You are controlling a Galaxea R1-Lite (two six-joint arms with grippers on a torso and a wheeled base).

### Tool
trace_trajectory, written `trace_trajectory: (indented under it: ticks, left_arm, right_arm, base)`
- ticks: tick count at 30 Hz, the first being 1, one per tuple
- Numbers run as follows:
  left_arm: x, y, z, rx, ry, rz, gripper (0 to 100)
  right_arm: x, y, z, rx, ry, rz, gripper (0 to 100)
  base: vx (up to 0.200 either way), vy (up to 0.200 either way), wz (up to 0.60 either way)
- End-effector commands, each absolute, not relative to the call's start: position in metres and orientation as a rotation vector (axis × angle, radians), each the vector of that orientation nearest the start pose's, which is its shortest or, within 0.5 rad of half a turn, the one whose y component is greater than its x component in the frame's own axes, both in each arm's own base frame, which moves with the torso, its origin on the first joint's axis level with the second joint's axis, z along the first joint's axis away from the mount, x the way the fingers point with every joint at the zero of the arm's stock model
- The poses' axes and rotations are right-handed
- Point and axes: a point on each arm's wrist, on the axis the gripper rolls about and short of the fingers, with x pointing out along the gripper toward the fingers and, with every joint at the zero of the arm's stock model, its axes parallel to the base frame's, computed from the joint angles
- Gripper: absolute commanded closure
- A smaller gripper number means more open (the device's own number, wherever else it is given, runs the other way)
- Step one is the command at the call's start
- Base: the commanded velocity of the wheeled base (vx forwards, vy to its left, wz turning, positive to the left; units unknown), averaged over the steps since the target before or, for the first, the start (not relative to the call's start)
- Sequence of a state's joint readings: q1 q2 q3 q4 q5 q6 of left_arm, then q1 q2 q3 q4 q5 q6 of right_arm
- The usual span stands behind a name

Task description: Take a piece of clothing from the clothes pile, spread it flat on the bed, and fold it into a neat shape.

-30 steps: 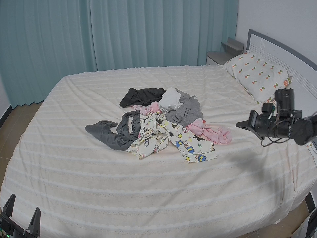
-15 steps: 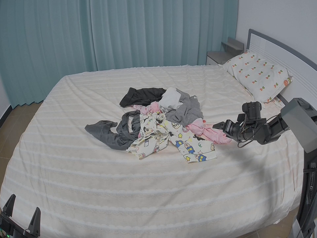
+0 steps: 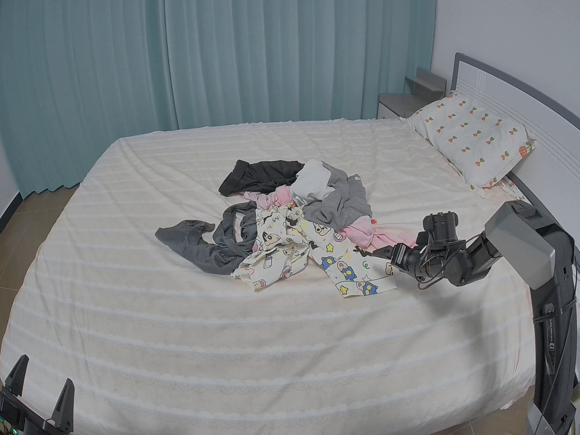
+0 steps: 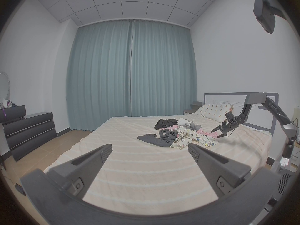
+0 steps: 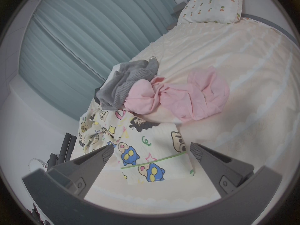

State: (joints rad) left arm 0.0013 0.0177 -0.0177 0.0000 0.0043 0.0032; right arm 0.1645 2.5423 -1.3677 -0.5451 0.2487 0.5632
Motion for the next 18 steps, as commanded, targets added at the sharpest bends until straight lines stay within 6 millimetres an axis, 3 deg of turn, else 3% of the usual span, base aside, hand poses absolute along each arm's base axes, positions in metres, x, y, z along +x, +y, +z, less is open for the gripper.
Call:
trace_trajectory:
  ticks: [1, 10, 18]
  left_arm:
    - [-0.023, 0.0, 0.075, 0.003, 0.0, 0.006, 0]
    - [-0.023, 0.0, 0.076, 0.003, -0.002, 0.006, 0]
    - [-0.023, 0.0, 0.076, 0.003, -0.002, 0.006, 0]
  right_arm:
    - [0.463, 0.083, -0.044, 0.562, 0.757, 0.202, 0]
    - [0.47, 0.103, -0.063, 0.547, 0.776, 0.234, 0]
    - [0.476, 0.11, -0.063, 0.544, 0.785, 0.249, 0]
  base:
    - [0.0, 0.0, 0.0]
    - [0.0, 0.0, 0.0]
    - [0.0, 0.0, 0.0]
